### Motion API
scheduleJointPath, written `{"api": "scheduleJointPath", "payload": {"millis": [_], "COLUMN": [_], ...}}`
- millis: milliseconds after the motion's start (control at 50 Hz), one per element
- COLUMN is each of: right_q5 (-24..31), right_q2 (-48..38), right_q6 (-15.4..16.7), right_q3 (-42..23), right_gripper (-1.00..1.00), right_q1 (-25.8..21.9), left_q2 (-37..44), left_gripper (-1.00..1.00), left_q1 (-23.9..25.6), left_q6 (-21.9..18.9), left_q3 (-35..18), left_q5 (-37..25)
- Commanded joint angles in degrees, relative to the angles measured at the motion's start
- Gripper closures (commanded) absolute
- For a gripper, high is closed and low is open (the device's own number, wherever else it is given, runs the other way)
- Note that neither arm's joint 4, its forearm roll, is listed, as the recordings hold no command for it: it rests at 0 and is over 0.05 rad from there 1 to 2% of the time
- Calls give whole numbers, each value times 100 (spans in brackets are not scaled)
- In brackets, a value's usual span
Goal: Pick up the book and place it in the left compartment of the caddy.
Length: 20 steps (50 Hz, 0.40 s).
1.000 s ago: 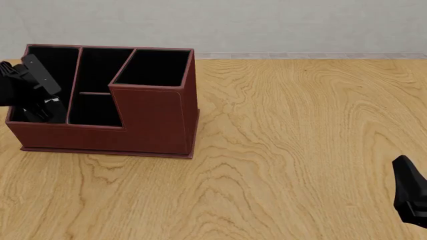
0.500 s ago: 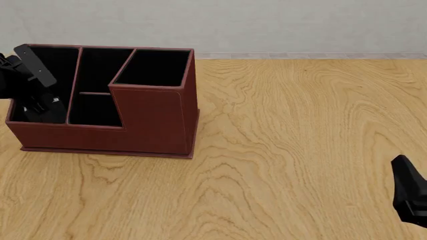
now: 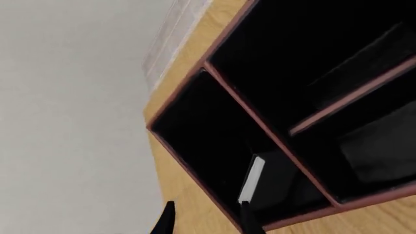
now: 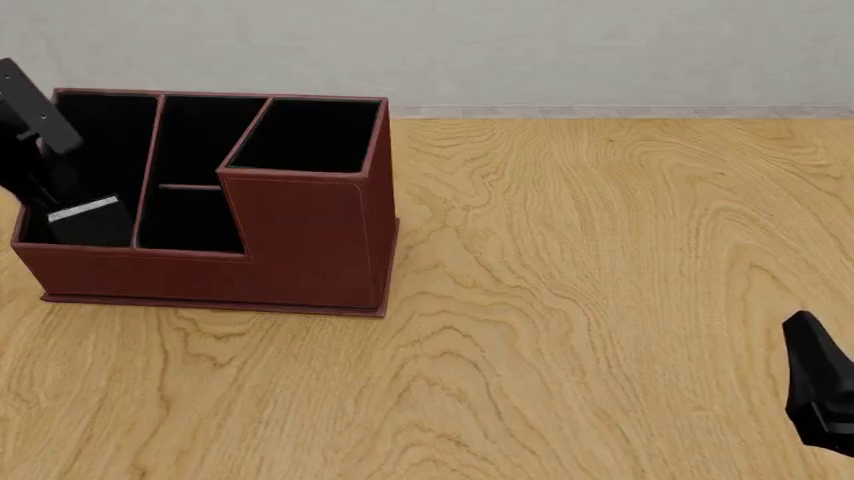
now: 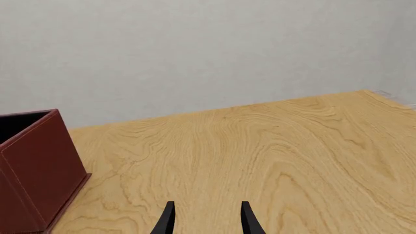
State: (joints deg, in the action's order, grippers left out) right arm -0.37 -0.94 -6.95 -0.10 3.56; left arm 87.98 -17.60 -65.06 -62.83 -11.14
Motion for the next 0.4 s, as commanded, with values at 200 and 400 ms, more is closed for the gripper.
{"api": "scheduleJointPath", "payload": {"millis": [200,400], "right_q5": [43,32], "right_q2": [63,67], "right_q6": [-8,-11], "right_q3": [-13,-6], "right_gripper": [-100,-100], "right_q1": [3,1], "left_q2": [-610,-910], "left_gripper": [-100,-100], "left_q1": [-68,-122], "left_q6": [118,205], "left_q3": [-216,-338], "left_q5": [-517,-772]}}
